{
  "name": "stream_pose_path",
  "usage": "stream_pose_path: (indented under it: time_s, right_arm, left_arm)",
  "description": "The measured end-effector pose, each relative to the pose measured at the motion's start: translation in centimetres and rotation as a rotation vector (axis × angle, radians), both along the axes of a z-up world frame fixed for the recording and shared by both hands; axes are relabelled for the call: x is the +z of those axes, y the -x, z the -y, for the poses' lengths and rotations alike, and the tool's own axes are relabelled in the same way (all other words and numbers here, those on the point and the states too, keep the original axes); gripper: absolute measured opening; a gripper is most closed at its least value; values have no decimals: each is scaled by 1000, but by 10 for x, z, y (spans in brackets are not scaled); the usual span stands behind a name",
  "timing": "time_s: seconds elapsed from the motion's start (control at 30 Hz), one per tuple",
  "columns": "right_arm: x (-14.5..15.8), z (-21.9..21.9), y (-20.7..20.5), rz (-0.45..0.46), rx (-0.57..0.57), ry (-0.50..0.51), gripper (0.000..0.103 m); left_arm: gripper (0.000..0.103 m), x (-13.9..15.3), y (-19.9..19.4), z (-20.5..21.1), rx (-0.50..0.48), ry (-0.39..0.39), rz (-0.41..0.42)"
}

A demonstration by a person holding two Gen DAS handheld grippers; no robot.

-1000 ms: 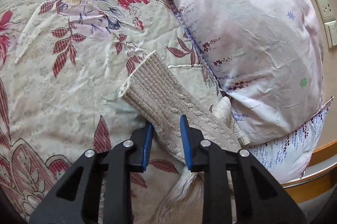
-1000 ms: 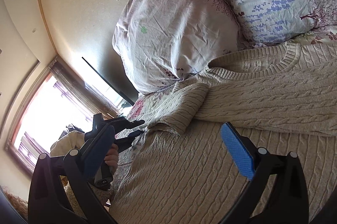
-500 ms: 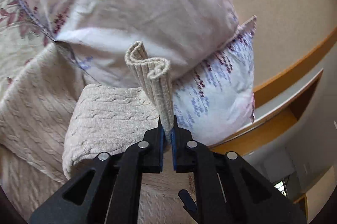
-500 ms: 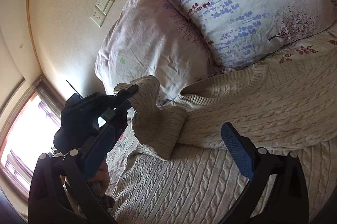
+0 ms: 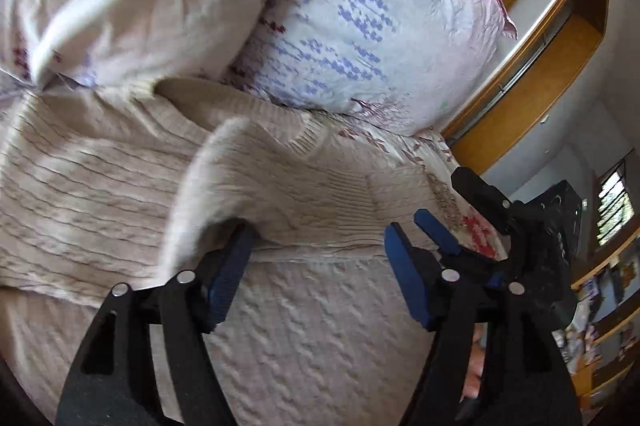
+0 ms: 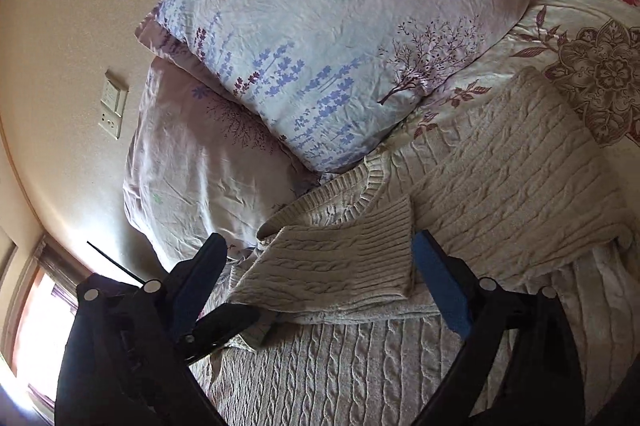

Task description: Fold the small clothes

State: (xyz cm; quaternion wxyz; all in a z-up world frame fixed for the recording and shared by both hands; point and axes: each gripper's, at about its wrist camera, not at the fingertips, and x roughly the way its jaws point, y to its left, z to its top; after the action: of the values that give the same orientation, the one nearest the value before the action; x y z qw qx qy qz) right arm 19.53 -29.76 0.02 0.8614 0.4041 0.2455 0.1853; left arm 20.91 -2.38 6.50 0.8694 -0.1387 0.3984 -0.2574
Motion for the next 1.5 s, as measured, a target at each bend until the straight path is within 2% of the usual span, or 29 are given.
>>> stream_pose_path:
  time_s: [0.03, 0.07, 0.13, 0.2, 0.27, 0.37, 0.5, 0.53, 0.57, 0.67, 0.7, 0.83, 1.0, 1.07, 1.27, 1.4, 1.5]
  right_arm:
    - [-2, 0, -1, -16, 1, 2, 91]
    - [-4, 0, -3, -33, 2, 9, 82]
    - [-6, -2, -10, -79, 11, 48, 70]
    - [-12, -7, -17, -138, 16, 94, 67]
    - [-18, -11, -24, -196, 28, 132, 63]
    - [-19, -16, -27, -230, 4, 199, 59]
    - [-16, -18, -26, -239, -19, 255, 56]
    - [-15, -21, -27, -239, -15, 284, 48]
    - [-14, -25, -29, -239, -4, 306, 35]
    - [-13, -32, -35, -255, 56, 310, 15]
    - [-12, -34, -37, -251, 70, 317, 12]
    - [10, -36, -38, -180, 58, 392, 9]
    - [52, -9, -18, -32, -97, 475, 9]
    - [48, 7, -13, -55, -122, 459, 9]
    - [-8, 27, -20, -247, -100, 404, 9]
    - [-21, 32, -16, -284, -97, 364, 9]
    - [-21, 33, -8, -276, -99, 347, 9]
  left_arm:
    - [76, 4, 11, -16, 40, -52, 46]
    - [81, 7, 18, -34, 85, -109, 83]
    - [84, 10, 34, -67, 183, -225, 144]
    - [84, 8, 40, -99, 250, -320, 167]
    - [84, 2, 46, -124, 305, -392, 149]
    - [84, -12, 49, -148, 318, -423, 93]
    - [84, -27, 47, -142, 290, -486, 84]
    - [84, -29, 45, -140, 286, -500, 83]
    - [84, -32, 43, -137, 283, -512, 80]
    - [84, -38, 33, -127, 275, -551, 60]
    - [84, -41, 30, -125, 275, -574, 57]
    - [84, -48, 23, -122, 278, -629, 39]
    - [85, -51, 19, -127, 283, -616, 12]
    - [86, -52, 17, -129, 283, -605, 4]
    - [87, -53, 13, -132, 306, -610, -3]
    - [87, -52, 10, -136, 340, -625, -5]
    - [87, -50, 8, -143, 399, -640, -1]
